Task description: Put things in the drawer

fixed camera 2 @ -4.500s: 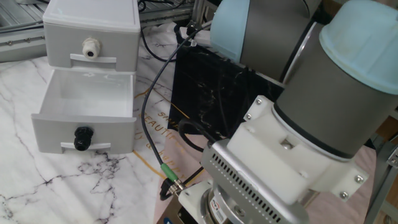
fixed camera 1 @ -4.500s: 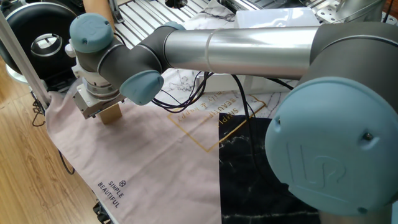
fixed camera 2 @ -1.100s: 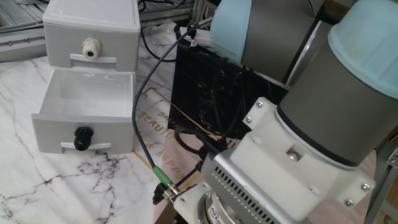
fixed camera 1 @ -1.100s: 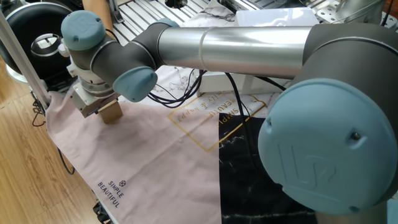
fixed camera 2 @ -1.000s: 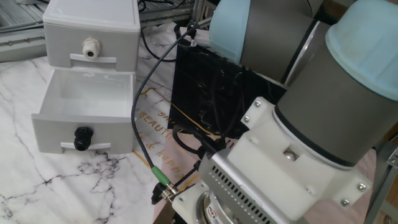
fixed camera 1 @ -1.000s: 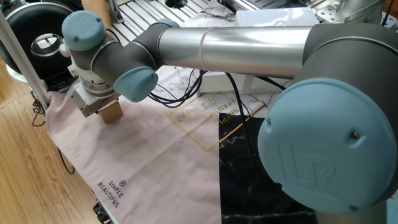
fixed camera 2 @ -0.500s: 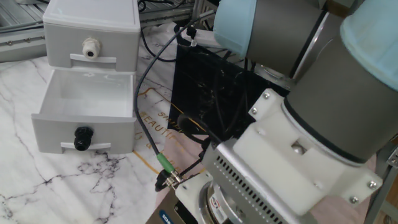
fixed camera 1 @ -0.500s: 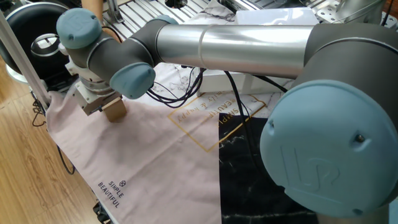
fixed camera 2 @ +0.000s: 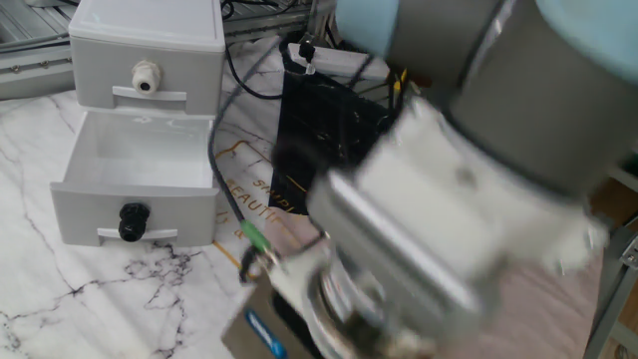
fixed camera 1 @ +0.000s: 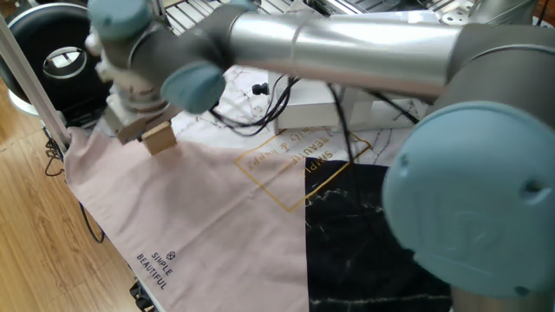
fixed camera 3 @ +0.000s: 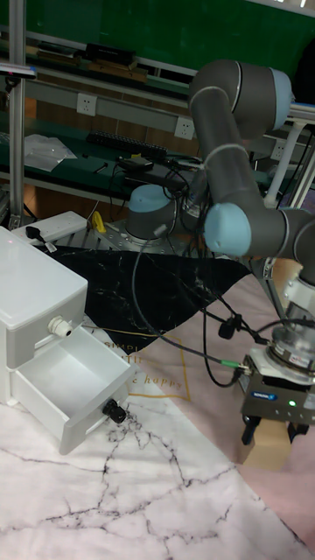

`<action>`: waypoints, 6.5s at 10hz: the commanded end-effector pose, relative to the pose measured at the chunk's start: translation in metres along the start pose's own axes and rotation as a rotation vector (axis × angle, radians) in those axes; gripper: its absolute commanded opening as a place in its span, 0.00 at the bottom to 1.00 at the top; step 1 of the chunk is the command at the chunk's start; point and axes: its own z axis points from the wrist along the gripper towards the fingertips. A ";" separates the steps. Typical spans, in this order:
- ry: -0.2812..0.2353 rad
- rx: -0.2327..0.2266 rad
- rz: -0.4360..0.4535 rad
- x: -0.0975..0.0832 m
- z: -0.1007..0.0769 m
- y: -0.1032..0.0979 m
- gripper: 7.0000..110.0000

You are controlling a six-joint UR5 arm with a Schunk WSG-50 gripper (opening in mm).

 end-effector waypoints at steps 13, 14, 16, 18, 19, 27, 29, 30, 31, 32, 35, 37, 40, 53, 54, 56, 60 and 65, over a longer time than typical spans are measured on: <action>0.097 0.373 -0.510 0.033 -0.081 -0.196 0.00; 0.101 0.291 -0.459 0.036 -0.079 -0.167 0.00; 0.123 0.176 -0.274 0.048 -0.084 -0.114 0.00; 0.077 0.050 -0.110 0.042 -0.079 -0.080 0.00; 0.107 0.040 -0.087 0.050 -0.080 -0.078 0.00; 0.170 -0.085 0.009 0.057 -0.093 -0.071 0.00; 0.164 -0.067 -0.052 0.048 -0.100 -0.114 0.00; 0.155 -0.060 -0.080 0.047 -0.098 -0.133 0.00; 0.154 -0.038 -0.113 0.049 -0.093 -0.149 0.00; 0.170 -0.004 -0.147 0.052 -0.087 -0.171 0.00; 0.235 0.223 -0.336 0.060 -0.091 -0.247 0.00; 0.251 0.274 -0.414 0.062 -0.095 -0.264 0.00; 0.277 0.111 -0.265 0.081 -0.097 -0.212 0.00; 0.254 0.039 -0.235 0.070 -0.106 -0.228 0.00; 0.259 0.060 -0.239 0.067 -0.105 -0.240 0.00; 0.262 0.043 -0.262 0.062 -0.097 -0.257 0.00; 0.248 0.043 -0.311 0.061 -0.080 -0.310 0.00; 0.241 0.019 -0.296 0.055 -0.078 -0.294 0.00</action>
